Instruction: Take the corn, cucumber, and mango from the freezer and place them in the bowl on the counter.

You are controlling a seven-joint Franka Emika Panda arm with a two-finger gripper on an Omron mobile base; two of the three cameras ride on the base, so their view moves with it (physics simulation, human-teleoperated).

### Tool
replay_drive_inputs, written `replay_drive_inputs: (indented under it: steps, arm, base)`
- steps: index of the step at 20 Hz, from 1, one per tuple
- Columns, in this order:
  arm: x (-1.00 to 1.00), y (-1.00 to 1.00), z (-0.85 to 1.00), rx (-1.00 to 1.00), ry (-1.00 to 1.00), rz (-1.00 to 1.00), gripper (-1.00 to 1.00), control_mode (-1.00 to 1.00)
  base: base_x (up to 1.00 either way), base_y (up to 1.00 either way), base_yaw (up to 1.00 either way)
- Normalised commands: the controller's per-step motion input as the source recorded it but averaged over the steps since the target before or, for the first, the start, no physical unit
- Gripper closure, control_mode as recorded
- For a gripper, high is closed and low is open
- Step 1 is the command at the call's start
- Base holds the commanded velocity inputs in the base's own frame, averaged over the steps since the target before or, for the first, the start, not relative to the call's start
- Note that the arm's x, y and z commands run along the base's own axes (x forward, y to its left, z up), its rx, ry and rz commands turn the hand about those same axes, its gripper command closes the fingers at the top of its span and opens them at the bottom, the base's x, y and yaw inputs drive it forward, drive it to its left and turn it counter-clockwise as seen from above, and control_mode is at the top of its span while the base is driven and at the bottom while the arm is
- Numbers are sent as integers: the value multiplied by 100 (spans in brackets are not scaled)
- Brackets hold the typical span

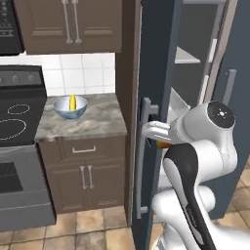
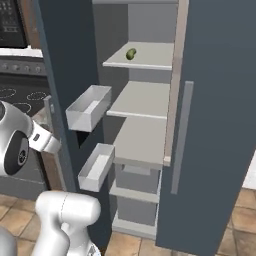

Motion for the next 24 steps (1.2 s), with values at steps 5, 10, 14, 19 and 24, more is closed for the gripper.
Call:
replay_drive_inputs:
  steps: [5, 10, 14, 19, 24]
  arm:
    - [0, 0, 0, 0, 0, 0, 100, 100]
    - [0, 0, 0, 0, 0, 0, 100, 100]
    - [0, 0, 0, 0, 0, 0, 100, 100]
    - [0, 0, 0, 0, 0, 0, 100, 100]
    - [0, 0, 0, 0, 0, 0, 100, 100]
  base:
    - [-60, 100, 0]
    - [-37, 100, -1]
    - [83, 97, -34]
    - [87, 92, -51]
    - [92, 72, -49]
